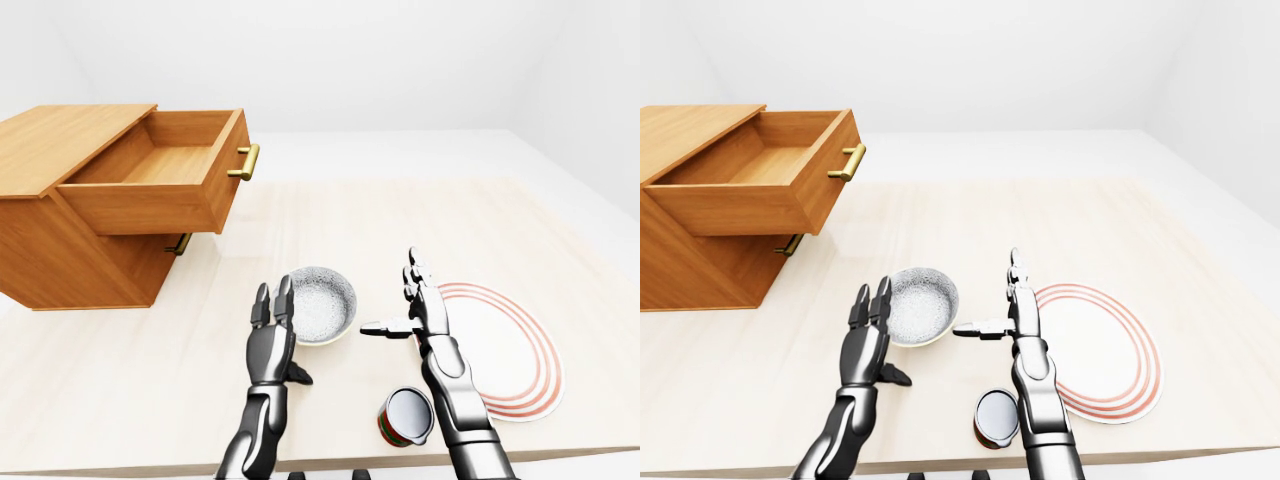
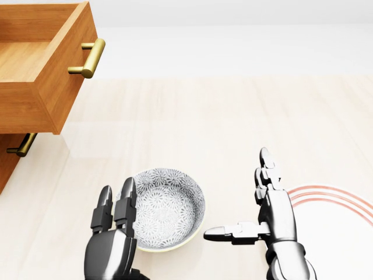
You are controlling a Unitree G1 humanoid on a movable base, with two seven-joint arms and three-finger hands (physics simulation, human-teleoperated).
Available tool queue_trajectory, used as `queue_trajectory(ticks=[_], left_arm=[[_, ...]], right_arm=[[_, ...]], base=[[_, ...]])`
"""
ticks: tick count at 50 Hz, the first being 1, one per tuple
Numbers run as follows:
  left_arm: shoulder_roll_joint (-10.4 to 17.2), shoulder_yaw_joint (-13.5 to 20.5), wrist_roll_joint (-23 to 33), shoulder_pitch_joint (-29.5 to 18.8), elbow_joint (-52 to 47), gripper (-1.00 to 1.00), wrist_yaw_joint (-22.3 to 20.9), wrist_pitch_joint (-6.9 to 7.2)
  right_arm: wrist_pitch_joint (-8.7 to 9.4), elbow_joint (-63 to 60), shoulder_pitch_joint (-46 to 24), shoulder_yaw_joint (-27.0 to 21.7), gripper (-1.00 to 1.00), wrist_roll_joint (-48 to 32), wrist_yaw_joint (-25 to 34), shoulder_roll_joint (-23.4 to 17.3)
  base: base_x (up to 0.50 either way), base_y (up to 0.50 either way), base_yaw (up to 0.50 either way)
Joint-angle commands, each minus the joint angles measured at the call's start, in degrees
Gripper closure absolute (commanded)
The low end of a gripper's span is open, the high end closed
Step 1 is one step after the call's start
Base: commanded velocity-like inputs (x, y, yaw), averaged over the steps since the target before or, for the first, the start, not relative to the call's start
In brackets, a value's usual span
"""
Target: Put the bowl on top of the cabinet.
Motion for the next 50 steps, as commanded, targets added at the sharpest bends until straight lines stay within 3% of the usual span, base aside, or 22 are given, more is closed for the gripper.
queue_trajectory(ticks=[1, 5, 6, 7, 29, 30, 33, 39, 50], left_arm=[[-1.0, 0.6, 0.6, -3.4, 8.9, -1.00, 0.0, 0.00], [-1.2, 0.2, 1.3, -4.2, 11.0, -1.00, 0.0, 0.00], [-1.1, 0.3, 0.8, -4.0, 10.8, 0.20, 0.0, 0.00], [-0.8, 0.1, 0.6, -3.8, 10.8, 0.92, 0.0, 0.00], [-0.5, 0.6, 2.0, -1.9, 5.1, 0.93, 0.0, 0.00], [-1.1, 2.2, 1.6, 2.0, -31.1, 0.94, -1.5, 0.00], [-1.3, 1.9, 1.8, 1.7, -37.3, 0.94, -6.3, 0.00], [-1.4, 1.8, 3.1, 0.3, -42.5, 0.94, -10.9, 3.21], [-2.2, 2.6, 5.0, -2.8, -50.1, 0.94, -18.8, 7.56]], right_arm=[[0.00, -0.2, 0.1, 0.1, -1.00, -0.2, 0.1, 0.0], [0.10, -0.3, 0.2, 0.1, -1.00, -0.2, 0.1, 0.0], [0.10, -0.3, 0.2, 0.0, -1.00, -0.2, 0.0, 0.0], [0.00, -0.2, 0.1, 0.0, -1.00, -0.2, 0.1, 0.0], [-0.48, 0.5, 0.0, 0.4, -1.00, -0.6, 0.2, 0.2], [-0.26, -1.1, 0.9, 1.0, -1.00, -1.0, 0.4, 0.3], [-0.44, -0.6, 0.7, 1.0, -1.00, -1.1, 0.5, 0.3], [-0.36, -0.6, 0.7, 1.0, -1.00, -1.2, 0.6, 0.4], [-0.57, -0.3, 0.7, 1.3, -1.00, -1.3, 0.7, 0.5]], base=[[0.00, 0.00, 0.00], [0.00, 0.00, 0.00], [0.00, 0.00, 0.00], [0.00, 0.00, 0.00], [0.00, 0.00, 0.00], [0.00, 0.00, 0.00], [0.00, 0.00, 0.00], [0.00, 0.00, 0.00], [0.00, 0.00, 0.00]])
